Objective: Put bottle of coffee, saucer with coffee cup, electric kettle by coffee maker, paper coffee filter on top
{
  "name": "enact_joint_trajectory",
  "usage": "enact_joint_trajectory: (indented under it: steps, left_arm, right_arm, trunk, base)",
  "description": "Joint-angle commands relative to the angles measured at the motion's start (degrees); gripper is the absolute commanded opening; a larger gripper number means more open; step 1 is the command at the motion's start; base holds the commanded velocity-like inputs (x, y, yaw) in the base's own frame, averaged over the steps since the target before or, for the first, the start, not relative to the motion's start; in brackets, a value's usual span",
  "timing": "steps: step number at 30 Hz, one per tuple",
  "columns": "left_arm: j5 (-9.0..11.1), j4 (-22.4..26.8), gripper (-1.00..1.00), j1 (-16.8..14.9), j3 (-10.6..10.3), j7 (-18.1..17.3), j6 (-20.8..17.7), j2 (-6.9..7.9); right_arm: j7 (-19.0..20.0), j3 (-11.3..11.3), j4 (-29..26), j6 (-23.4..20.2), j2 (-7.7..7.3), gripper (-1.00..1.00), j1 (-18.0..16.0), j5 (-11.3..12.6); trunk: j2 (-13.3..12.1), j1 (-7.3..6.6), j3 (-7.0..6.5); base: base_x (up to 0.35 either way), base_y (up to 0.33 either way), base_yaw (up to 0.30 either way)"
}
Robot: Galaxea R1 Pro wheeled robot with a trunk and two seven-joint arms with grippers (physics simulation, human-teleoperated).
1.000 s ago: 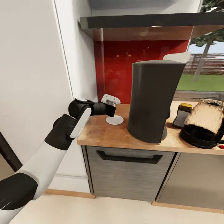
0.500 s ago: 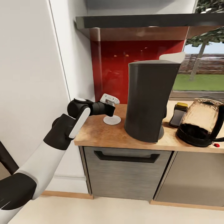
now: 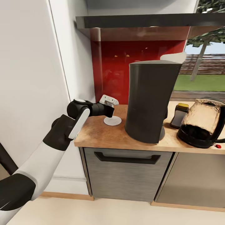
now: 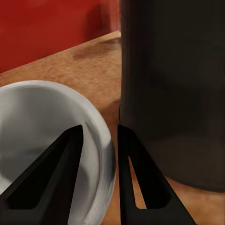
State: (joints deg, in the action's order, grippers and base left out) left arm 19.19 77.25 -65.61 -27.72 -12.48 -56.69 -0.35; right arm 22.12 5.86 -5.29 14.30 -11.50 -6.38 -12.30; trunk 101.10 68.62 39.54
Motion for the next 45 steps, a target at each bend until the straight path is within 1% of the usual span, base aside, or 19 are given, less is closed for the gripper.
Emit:
enact_joint_trajectory:
  steps: [1,16,22,45]
  left_arm:
    - [-0.6,0.0,-1.0,0.0,0.0,-0.5,-0.2,-0.02]
    - [-0.6,0.0,-1.0,0.0,0.0,-0.5,-0.2,0.09]
    - [-0.6,-0.1,-1.0,0.0,0.0,-0.5,-0.2,0.36]
    - [-0.6,0.0,-1.0,0.0,0.0,-0.5,-0.2,0.44]
  right_arm:
    - [-0.1,0.4,0.0,0.3,-0.03,1.0,0.0,-0.1]
    - [-0.1,0.5,0.0,0.3,-0.02,1.0,0.0,-0.1]
    - [0.0,0.5,0.0,0.3,-0.02,1.0,0.0,-0.1]
    - [0.0,0.5,0.0,0.3,-0.02,1.0,0.0,-0.1]
  trunk:
    - [0.0,0.0,0.06]
    - [0.0,0.0,0.06]
    - [0.0,0.0,0.11]
    - [0.0,0.0,2.01]
  base:
    - [0.013,0.0,0.0]
    - [0.068,0.0,0.0]
    - [0.007,0.0,0.0]
    - [0.0,0.0,0.0]
